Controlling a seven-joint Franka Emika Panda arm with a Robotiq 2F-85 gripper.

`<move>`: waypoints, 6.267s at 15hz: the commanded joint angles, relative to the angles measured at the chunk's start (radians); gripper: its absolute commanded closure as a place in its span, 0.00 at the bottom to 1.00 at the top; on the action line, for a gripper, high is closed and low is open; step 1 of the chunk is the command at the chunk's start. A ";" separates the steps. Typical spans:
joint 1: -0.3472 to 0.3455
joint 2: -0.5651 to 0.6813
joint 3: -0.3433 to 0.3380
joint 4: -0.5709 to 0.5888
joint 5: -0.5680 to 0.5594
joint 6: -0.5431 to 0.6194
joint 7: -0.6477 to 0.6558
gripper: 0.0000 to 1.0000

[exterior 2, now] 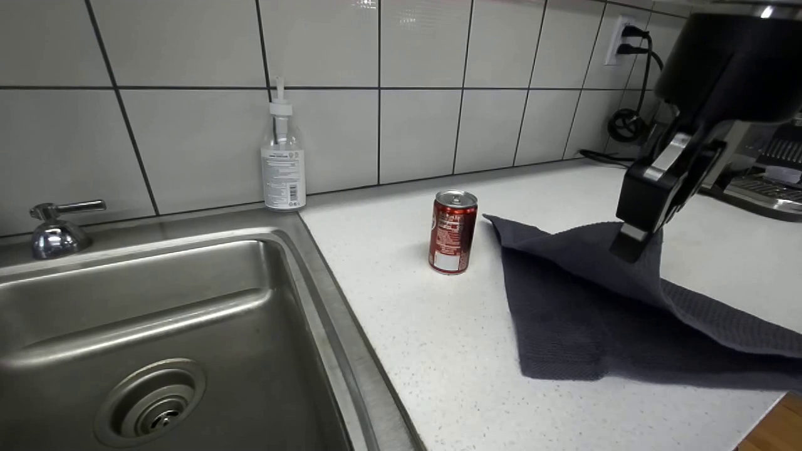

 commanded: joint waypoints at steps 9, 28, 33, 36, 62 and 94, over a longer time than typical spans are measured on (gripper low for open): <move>-0.013 0.075 0.075 0.020 -0.110 0.038 0.197 0.99; 0.030 0.270 0.062 0.129 -0.242 0.080 0.381 0.99; 0.052 0.307 0.046 0.145 -0.258 0.085 0.393 0.99; 0.061 0.325 0.031 0.150 -0.269 0.086 0.398 0.99; 0.042 0.208 -0.001 0.130 -0.168 0.078 0.270 0.00; -0.039 0.216 -0.069 0.156 0.062 0.094 -0.181 0.00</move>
